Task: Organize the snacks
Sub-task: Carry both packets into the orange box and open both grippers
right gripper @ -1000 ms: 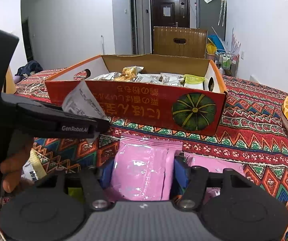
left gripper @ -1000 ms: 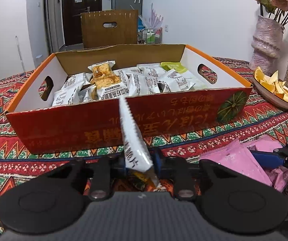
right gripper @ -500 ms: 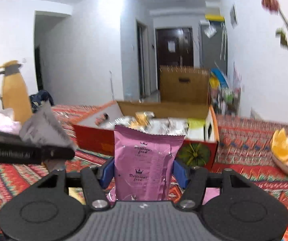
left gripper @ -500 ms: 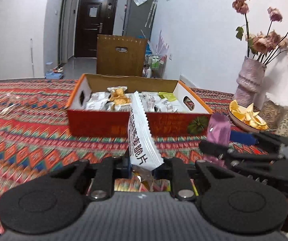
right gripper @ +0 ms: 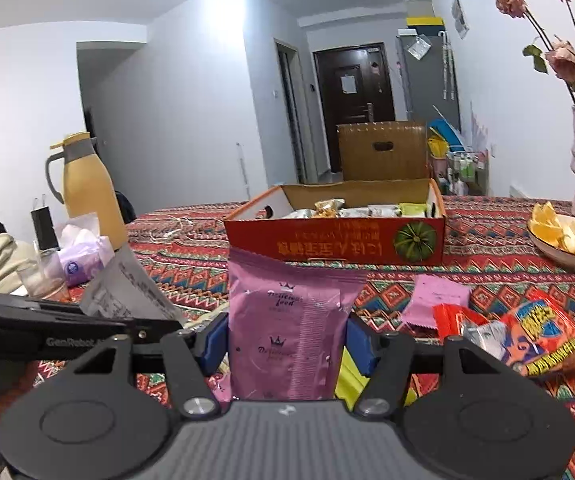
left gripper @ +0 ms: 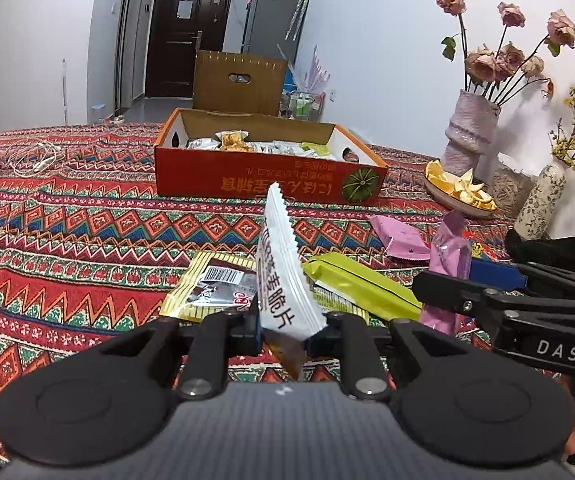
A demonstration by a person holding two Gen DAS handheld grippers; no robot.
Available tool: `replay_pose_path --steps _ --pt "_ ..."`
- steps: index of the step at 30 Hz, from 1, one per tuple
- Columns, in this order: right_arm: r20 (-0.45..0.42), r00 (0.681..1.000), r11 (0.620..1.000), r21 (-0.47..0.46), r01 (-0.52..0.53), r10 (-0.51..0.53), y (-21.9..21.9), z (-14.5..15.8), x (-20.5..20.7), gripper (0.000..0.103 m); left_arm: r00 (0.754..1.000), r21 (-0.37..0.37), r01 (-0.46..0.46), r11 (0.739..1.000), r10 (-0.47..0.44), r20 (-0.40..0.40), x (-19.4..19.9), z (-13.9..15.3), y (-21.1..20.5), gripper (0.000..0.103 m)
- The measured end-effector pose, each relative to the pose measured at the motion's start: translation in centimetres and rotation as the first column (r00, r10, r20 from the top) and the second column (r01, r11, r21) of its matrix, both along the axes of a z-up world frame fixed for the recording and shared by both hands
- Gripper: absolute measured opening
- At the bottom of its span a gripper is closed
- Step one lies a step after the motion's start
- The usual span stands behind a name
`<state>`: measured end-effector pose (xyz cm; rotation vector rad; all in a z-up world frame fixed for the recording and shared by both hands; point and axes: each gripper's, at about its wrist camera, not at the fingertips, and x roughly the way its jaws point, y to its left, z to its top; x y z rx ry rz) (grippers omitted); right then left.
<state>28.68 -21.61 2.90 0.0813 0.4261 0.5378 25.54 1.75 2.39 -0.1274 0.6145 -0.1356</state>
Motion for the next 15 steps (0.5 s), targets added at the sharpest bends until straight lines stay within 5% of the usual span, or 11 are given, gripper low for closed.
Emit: replay_pose_path --steps 8,15 --pt "0.021 1.000 1.000 -0.009 -0.006 0.007 0.9 1.3 1.4 0.060 0.997 -0.008 0.020 1.000 -0.019 0.072 2.9 2.0 1.4 0.018" --pt "0.086 0.995 0.999 -0.006 -0.044 0.044 2.6 5.8 10.1 0.060 0.983 0.021 0.073 0.997 -0.076 0.168 12.6 5.7 2.4 0.018"
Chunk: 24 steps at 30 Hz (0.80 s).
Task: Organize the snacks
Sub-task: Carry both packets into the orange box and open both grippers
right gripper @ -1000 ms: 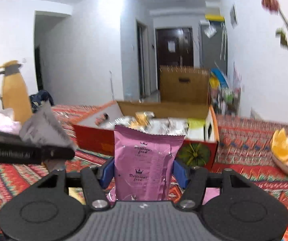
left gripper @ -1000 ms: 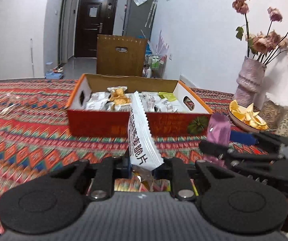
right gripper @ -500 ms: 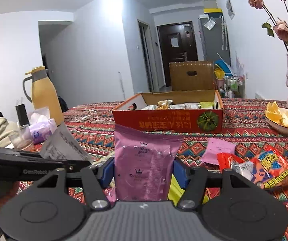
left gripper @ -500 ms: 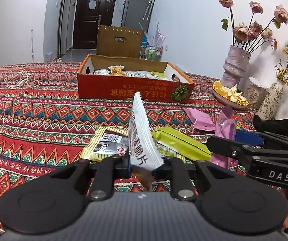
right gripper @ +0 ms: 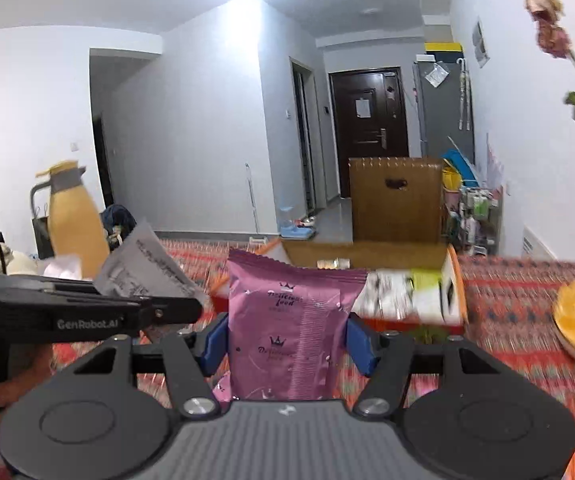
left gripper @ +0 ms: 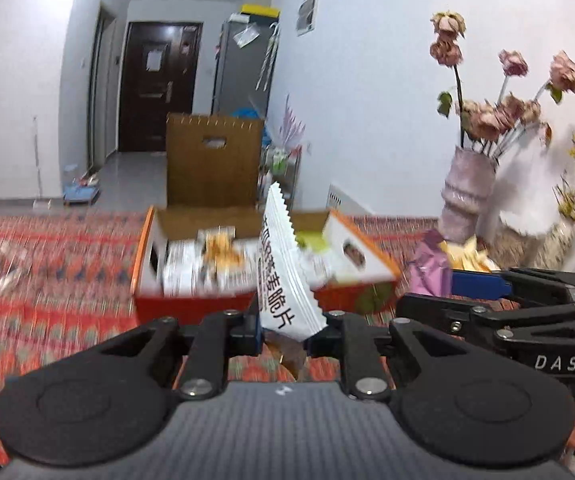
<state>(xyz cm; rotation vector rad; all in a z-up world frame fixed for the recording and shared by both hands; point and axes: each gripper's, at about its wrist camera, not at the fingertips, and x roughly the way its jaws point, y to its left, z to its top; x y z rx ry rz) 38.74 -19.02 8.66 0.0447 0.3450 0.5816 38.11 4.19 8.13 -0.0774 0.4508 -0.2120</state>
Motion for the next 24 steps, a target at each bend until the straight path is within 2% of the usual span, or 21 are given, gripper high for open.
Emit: replay_pose_path --steps 3,7,11,15,17,18,19,20,22,24 --pt "-0.043 0.999 1.000 0.013 -0.017 0.017 1.0 1.3 5.5 0.060 1.000 -0.003 0.011 1.000 -0.011 -0.011 4.9 0.4 0.3 0.018" --pt "-0.076 0.997 0.999 -0.032 0.010 -0.012 2.7 1.7 12.7 0.060 0.998 -0.030 0.026 0.999 -0.027 -0.058 11.0 -0.5 1.0 0.018" --pt "-0.157 0.986 0.997 -0.056 0.049 -0.058 4.1 0.3 18.8 0.060 0.990 -0.100 0.031 0.994 -0.045 -0.132 15.9 -2.9 1.6 0.018" --pt "-0.231 0.966 0.989 -0.116 0.089 -0.114 5.2 -2.6 23.0 0.060 0.976 -0.136 0.047 0.990 -0.074 -0.205 18.6 -6.0 1.8 0.018" --pt "-0.266 0.956 0.987 -0.132 0.090 -0.123 5.5 -4.0 23.9 0.060 0.968 -0.160 0.082 0.984 -0.117 -0.224 19.1 -7.3 1.7 0.023" --pt "-0.282 0.951 0.986 -0.140 0.091 -0.127 5.7 -4.5 24.2 0.060 0.966 -0.149 0.084 0.985 -0.117 -0.232 19.2 -7.7 1.6 0.032" --pt "-0.293 0.947 0.985 -0.146 0.091 -0.131 5.8 -5.0 24.3 0.060 0.965 -0.132 0.087 0.987 -0.117 -0.236 19.2 -7.8 1.7 0.049" --pt "-0.305 0.944 0.986 -0.143 0.088 -0.129 5.9 -5.4 24.4 0.060 0.966 -0.124 0.087 0.989 -0.114 -0.232 19.0 -7.8 2.0 0.055" --pt "-0.346 0.932 0.992 -0.106 0.072 -0.105 5.8 -5.8 24.5 0.060 0.967 -0.124 0.076 0.989 -0.103 -0.233 18.7 -7.4 3.1 0.058" --pt "-0.385 0.920 0.995 -0.096 0.038 -0.073 6.2 -6.0 24.4 0.060 0.979 -0.128 0.037 0.991 -0.062 -0.197 17.6 -6.3 4.6 0.064"
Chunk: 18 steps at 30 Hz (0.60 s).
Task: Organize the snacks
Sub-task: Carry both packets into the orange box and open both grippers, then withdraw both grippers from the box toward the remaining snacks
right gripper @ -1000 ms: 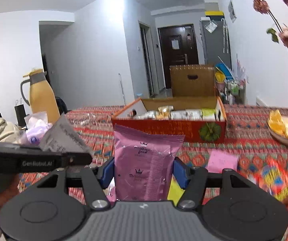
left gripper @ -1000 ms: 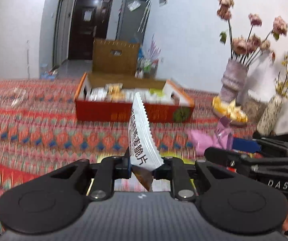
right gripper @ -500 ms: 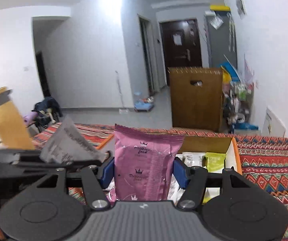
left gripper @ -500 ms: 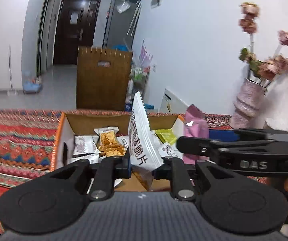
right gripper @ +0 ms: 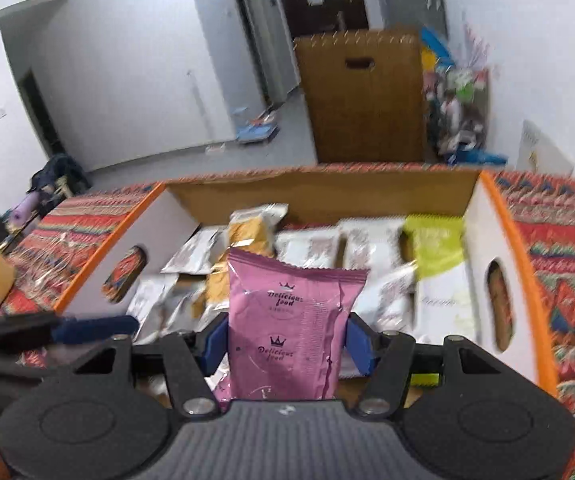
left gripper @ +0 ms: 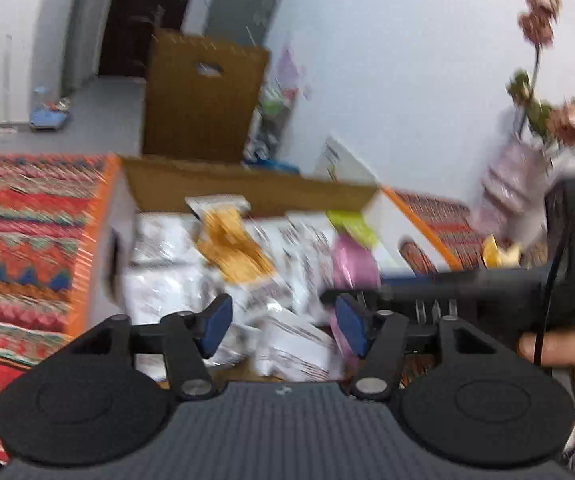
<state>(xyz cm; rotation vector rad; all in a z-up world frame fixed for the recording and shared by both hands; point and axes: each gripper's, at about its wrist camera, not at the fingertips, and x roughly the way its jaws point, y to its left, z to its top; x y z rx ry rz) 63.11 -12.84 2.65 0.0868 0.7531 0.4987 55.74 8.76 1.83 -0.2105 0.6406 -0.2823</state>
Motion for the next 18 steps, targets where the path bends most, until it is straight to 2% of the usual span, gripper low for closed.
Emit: replay_pose_path --steps 3,7,10,12,18 --pt "-0.018 0.999 0.998 -0.032 -0.050 0.050 1.1 -0.3 -0.5 0.062 0.997 0.004 -0.069 0.998 0.069 0.036 -1.1 1.7 1.9 0.066" --pt "0.022 1.000 0.998 -0.060 -0.021 0.023 1.1 0.9 -2.1 0.069 0.991 0.012 -0.117 0.993 0.116 0.060 -2.8 3.8 3.3 0.069" --pt "0.060 0.998 0.999 -0.047 -0.015 0.018 0.3 3.0 -3.9 0.069 0.990 0.041 -0.119 0.992 0.115 0.082 -4.6 5.3 3.2 0.074" --pt "0.093 0.996 0.998 -0.056 -0.010 0.015 -0.4 4.7 -4.6 0.071 0.989 0.062 -0.116 0.991 0.109 0.100 -6.0 6.4 2.8 0.075" --pt "0.207 0.978 0.996 -0.092 0.001 0.018 -3.3 9.0 -10.6 0.076 0.985 0.124 -0.102 0.987 0.082 0.155 -11.7 9.0 0.7 0.083"
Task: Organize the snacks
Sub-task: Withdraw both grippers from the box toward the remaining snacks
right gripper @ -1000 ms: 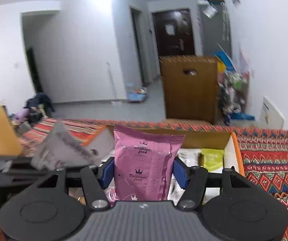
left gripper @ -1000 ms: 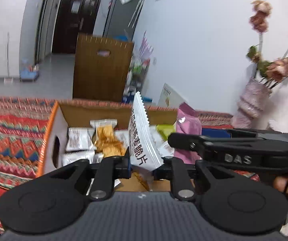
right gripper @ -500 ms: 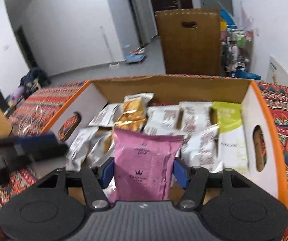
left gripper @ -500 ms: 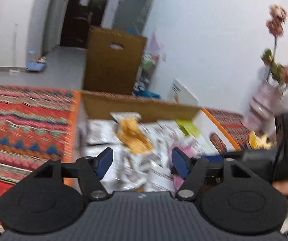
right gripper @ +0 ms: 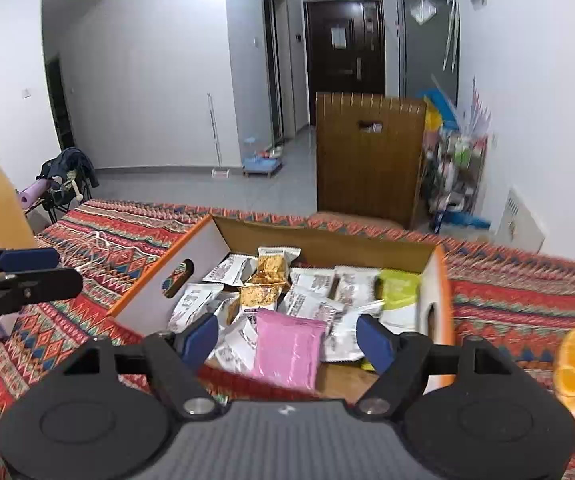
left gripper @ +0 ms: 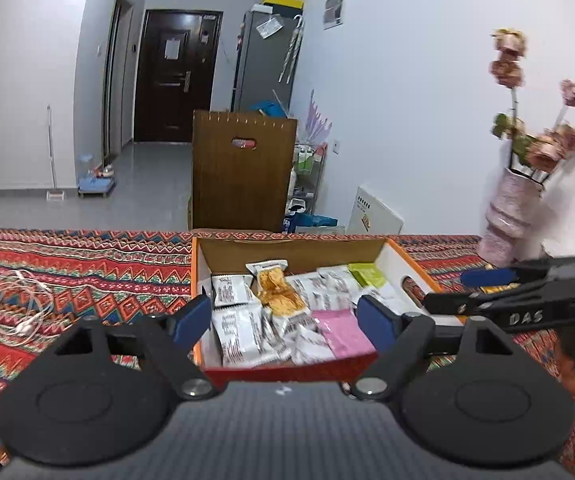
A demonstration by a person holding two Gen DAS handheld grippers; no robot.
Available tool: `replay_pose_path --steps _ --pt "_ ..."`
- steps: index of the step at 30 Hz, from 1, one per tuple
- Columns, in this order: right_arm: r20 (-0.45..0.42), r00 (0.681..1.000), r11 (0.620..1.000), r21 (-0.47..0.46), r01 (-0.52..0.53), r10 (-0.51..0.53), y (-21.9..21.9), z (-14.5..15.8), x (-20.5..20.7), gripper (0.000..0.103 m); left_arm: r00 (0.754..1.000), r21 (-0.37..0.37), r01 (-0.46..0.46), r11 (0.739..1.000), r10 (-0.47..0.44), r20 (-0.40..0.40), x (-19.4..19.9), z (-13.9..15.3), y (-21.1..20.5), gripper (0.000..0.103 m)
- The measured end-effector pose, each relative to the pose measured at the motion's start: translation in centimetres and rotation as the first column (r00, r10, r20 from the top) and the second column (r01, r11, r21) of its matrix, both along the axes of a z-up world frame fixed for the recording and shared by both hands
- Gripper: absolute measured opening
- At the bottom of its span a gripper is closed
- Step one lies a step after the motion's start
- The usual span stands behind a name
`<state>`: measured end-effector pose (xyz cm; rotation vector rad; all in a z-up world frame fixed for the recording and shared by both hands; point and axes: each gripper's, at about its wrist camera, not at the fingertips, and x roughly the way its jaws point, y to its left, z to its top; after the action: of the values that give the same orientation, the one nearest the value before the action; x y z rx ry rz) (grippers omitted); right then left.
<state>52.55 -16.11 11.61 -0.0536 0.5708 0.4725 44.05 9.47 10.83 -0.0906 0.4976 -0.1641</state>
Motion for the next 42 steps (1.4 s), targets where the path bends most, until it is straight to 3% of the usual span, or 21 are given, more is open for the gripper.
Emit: replay_pose_path --steps 7,10,13,18,23,28,36,41,42 --pt "0.123 0.992 1.000 0.006 0.016 -0.017 -4.7 1.6 -10.5 0.081 0.997 0.017 0.048 0.999 -0.049 0.057 -9.9 0.8 -3.0 0.096" --pt "0.164 0.986 1.000 0.027 0.008 -0.012 -6.8 1.0 -15.6 0.090 0.997 0.036 0.059 0.998 -0.061 0.055 -13.8 -0.2 -4.5 0.096" --pt "0.189 0.982 1.000 0.029 0.012 -0.017 -8.3 -0.6 -20.4 0.090 0.998 0.049 0.058 0.997 -0.060 0.036 -17.6 -1.6 -6.0 0.099" --pt "0.146 0.989 1.000 0.023 0.014 -0.018 -9.7 -4.6 -26.4 0.090 0.995 0.013 0.095 0.995 -0.095 -0.013 -23.2 -4.6 -8.0 0.100" --pt "0.055 0.996 0.997 0.055 0.063 -0.066 -10.7 -8.9 -30.1 0.090 0.984 -0.043 0.102 0.994 -0.108 -0.140 -25.4 -7.7 -9.0 0.100" --pt "0.002 0.996 0.994 0.067 0.089 -0.089 -11.5 -11.1 -31.8 0.089 0.976 -0.037 0.074 0.997 -0.080 -0.202 -25.6 -9.2 -9.0 0.100" --pt "0.019 0.998 0.994 0.094 0.058 -0.061 -11.2 -11.0 -31.5 0.087 0.979 -0.024 0.051 0.998 -0.055 -0.196 -24.9 -8.9 -8.7 0.100" --pt "0.040 0.999 0.998 0.069 0.014 -0.017 -9.0 -11.1 -29.1 0.081 0.978 -0.023 0.027 0.999 -0.031 -0.206 -23.6 -9.4 -8.2 0.100" --pt "0.043 0.999 0.999 0.051 -0.008 0.006 -8.3 -11.1 -28.2 0.075 0.977 -0.026 0.020 0.999 -0.025 -0.211 -23.3 -9.5 -7.9 0.100"
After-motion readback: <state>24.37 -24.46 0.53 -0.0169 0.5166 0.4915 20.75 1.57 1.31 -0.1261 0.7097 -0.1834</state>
